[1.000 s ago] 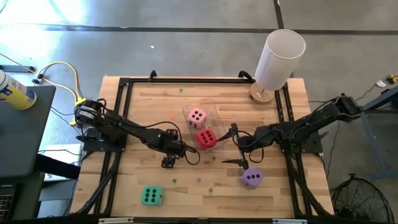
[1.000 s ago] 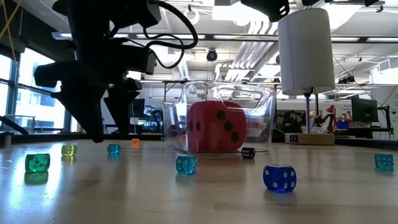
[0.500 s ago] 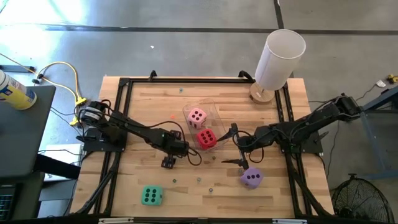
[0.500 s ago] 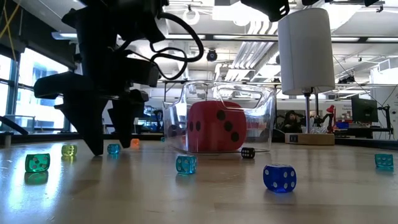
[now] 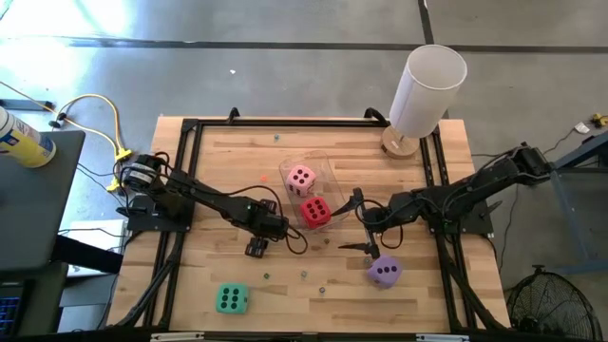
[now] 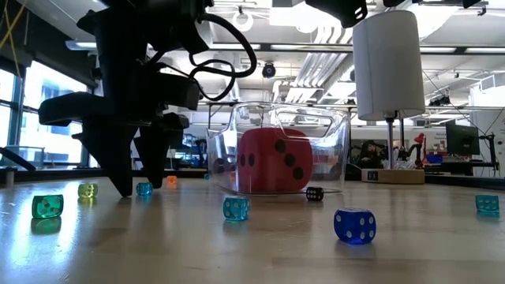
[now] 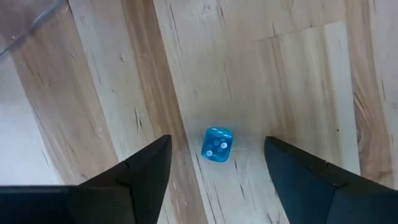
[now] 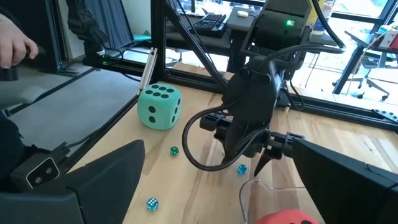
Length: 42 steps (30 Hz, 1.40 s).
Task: Pick & Place Dice
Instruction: Put the small blue dice into the transparent bin
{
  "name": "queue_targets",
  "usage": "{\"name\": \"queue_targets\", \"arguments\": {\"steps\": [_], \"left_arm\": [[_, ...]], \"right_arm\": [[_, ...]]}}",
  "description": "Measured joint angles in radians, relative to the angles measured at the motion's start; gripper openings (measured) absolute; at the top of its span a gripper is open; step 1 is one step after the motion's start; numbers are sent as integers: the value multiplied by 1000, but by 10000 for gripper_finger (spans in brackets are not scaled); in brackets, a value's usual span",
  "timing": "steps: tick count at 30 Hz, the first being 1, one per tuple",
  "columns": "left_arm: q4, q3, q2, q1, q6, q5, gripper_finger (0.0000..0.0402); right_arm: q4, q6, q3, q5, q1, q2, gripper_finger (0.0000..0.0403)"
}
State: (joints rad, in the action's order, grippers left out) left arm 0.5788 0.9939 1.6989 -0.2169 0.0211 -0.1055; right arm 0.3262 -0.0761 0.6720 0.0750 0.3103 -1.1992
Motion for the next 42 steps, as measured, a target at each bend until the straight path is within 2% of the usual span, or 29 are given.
{"name": "queue_targets", "arguments": {"steps": [12, 42], "left_arm": [[-10, 0, 0, 7, 14, 0, 205], [4, 0, 0, 7, 6, 5, 204]], "right_arm": [[0, 0, 0, 0, 0, 0, 400], [-3, 0, 0, 0, 0, 0, 400]]}}
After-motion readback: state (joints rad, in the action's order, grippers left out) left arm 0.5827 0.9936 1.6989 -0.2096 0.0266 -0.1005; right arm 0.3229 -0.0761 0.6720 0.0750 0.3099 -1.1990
